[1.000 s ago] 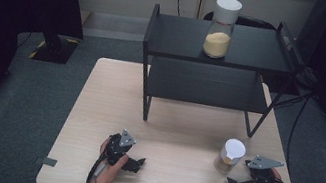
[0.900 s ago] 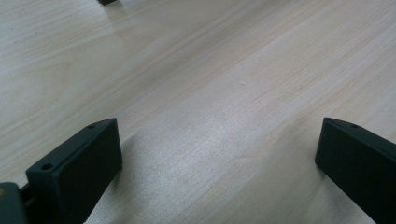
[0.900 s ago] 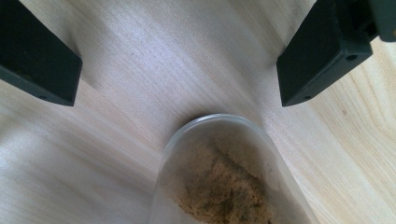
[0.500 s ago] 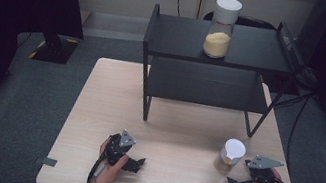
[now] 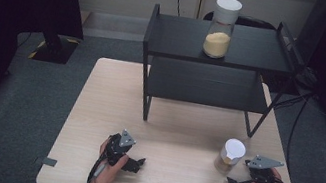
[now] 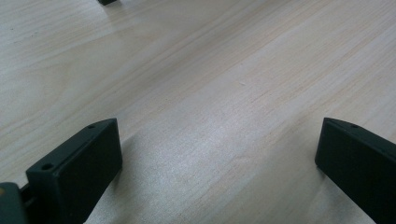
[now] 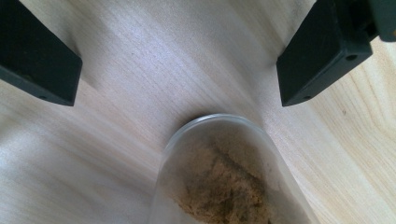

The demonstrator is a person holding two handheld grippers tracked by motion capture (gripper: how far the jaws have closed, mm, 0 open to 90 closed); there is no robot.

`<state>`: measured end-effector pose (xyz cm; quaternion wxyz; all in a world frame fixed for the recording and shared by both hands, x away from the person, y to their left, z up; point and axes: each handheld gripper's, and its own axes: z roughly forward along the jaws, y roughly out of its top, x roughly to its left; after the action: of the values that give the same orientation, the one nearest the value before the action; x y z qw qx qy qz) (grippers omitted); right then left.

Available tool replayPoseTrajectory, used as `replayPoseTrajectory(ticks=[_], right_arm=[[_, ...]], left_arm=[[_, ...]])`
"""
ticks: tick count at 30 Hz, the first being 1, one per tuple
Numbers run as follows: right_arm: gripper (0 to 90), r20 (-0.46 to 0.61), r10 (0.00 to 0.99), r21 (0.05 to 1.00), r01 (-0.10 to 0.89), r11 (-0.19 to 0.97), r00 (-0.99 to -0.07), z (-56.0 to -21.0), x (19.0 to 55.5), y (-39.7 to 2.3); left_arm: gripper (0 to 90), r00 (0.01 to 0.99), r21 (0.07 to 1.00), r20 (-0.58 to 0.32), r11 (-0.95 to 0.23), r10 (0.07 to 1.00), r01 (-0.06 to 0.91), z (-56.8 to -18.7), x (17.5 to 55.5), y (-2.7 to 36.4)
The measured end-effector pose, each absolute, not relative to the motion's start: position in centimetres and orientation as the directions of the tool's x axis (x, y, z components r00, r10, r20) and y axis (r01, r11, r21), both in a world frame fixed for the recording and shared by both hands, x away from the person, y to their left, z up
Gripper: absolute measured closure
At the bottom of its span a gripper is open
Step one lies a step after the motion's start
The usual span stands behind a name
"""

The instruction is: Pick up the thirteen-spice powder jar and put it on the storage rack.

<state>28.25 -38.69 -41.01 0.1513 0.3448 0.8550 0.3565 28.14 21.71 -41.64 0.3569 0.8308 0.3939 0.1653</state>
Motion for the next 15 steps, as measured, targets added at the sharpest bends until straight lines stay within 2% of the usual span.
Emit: replayPoseTrajectory(ticks=[15], right_arm=[[0.0, -0.013, 0.695, 0.714, 0.48, 0.51, -0.719, -41.0, 28.33, -38.75]], left_arm=[[0.2, 0.635, 0.723, -0.007, -0.435, 0.773, 0.537, -41.64, 28.14, 21.71]])
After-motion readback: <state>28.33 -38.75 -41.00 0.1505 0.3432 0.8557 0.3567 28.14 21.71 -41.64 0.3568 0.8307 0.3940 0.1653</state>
